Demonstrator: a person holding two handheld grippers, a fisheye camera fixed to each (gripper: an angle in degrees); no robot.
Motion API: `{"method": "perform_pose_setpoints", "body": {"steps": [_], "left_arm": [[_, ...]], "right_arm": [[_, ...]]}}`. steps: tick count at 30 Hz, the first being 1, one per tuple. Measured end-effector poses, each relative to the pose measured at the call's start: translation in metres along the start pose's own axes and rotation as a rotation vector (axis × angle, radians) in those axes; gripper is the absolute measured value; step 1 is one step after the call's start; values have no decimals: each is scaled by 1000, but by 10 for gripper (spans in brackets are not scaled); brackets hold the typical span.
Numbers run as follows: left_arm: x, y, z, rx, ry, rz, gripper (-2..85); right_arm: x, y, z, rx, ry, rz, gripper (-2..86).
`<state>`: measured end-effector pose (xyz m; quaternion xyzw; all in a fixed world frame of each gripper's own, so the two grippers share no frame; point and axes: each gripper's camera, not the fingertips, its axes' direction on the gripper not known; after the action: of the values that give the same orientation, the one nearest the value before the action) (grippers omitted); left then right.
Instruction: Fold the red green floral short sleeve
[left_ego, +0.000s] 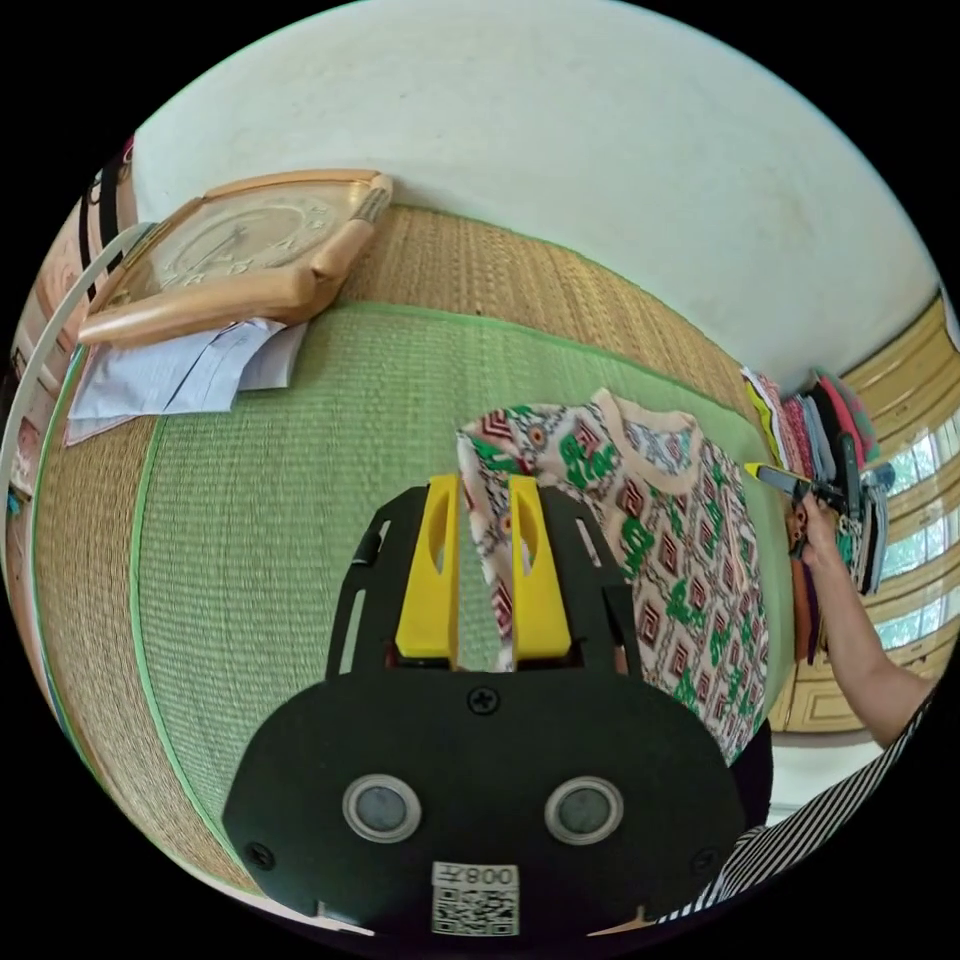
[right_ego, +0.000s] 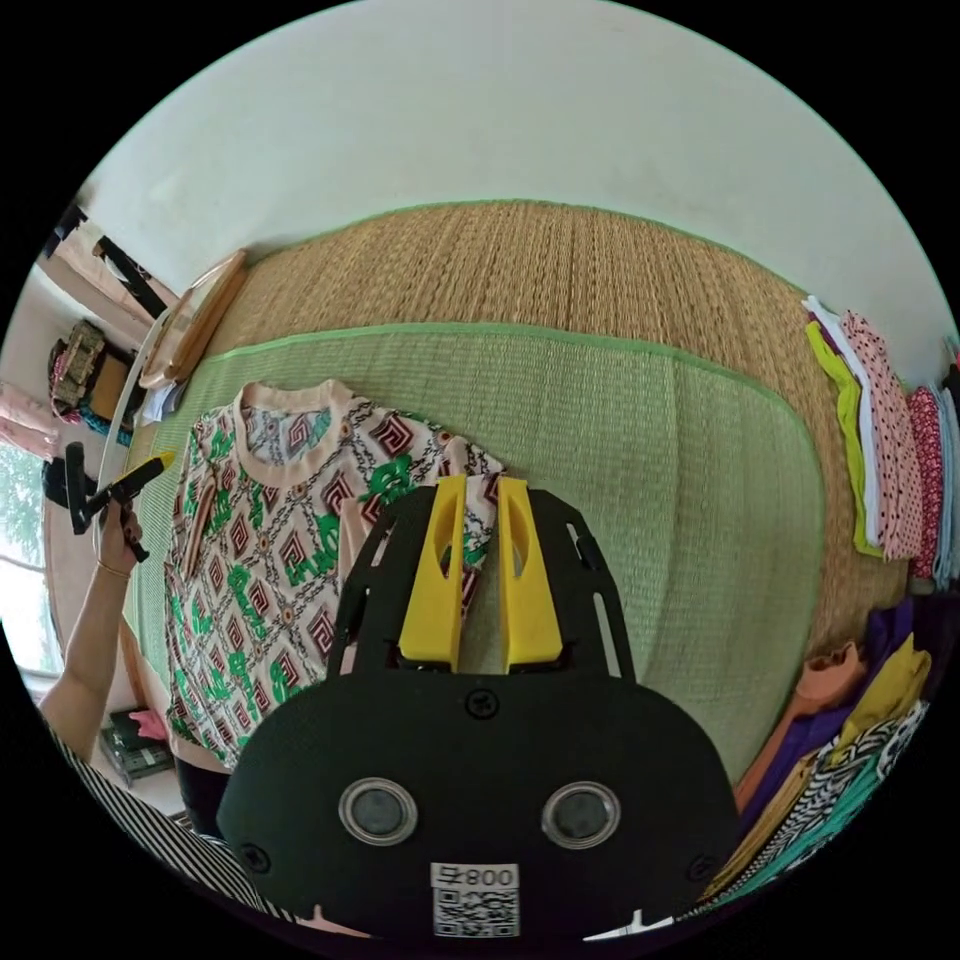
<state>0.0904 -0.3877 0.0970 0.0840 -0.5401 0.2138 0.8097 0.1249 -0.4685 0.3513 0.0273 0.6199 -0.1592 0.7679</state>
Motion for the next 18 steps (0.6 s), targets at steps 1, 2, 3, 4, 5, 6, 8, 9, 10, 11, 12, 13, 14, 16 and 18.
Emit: {"method": "perform_pose_setpoints", "body": {"steps": [1, 2, 3, 4, 5, 6, 8, 9, 10, 11, 12, 13, 14, 16, 18], "left_arm": [[-4, -3, 7, -20, 1, -20, 69], [-6, -3, 7, -8, -9, -37, 62], [-7, -2, 7, 21, -1, -46, 48], [-8, -1, 7, 26, 3, -60, 37], [-7, 0, 7, 32, 5, -52, 32], [-5, 0, 8, 23, 14, -34, 23], [-2, 0, 9, 24, 9, -30, 13], [-2, 0, 8, 30, 11, -33, 10], [-2, -1, 6, 38, 16, -37, 7], [-2, -1, 5, 44, 16, -37, 6], [-2, -3, 2, 53, 9, -36, 4], [-2, -5, -1, 62, 1, -35, 4], [-1, -6, -3, 64, -3, -32, 3], [1, -10, -8, 68, -41, -11, 2], [2, -13, -10, 69, -51, -3, 3]], "right_arm": [[2, -1, 4, -11, -7, 2, 64], [3, -3, 11, -31, -21, 3, 63], [3, -1, 11, -5, -19, 11, 54], [3, 0, 9, 7, -14, 14, 46], [1, 2, 9, -2, -19, 6, 34], [-3, 4, 7, 9, -3, -14, 26], [-7, 7, 5, 8, 25, -35, 18], [-7, 7, 2, 10, 32, -37, 14], [-7, 7, 0, 15, 34, -33, 12], [-5, 7, -6, 27, 31, -25, 10], [-2, 5, -11, 38, 24, -18, 8], [0, 4, -14, 41, 22, -16, 8], [2, 1, -18, 42, 22, -17, 7], [5, -4, -23, 38, 41, -22, 6], [11, -11, -26, 33, 40, -14, 5]]}}
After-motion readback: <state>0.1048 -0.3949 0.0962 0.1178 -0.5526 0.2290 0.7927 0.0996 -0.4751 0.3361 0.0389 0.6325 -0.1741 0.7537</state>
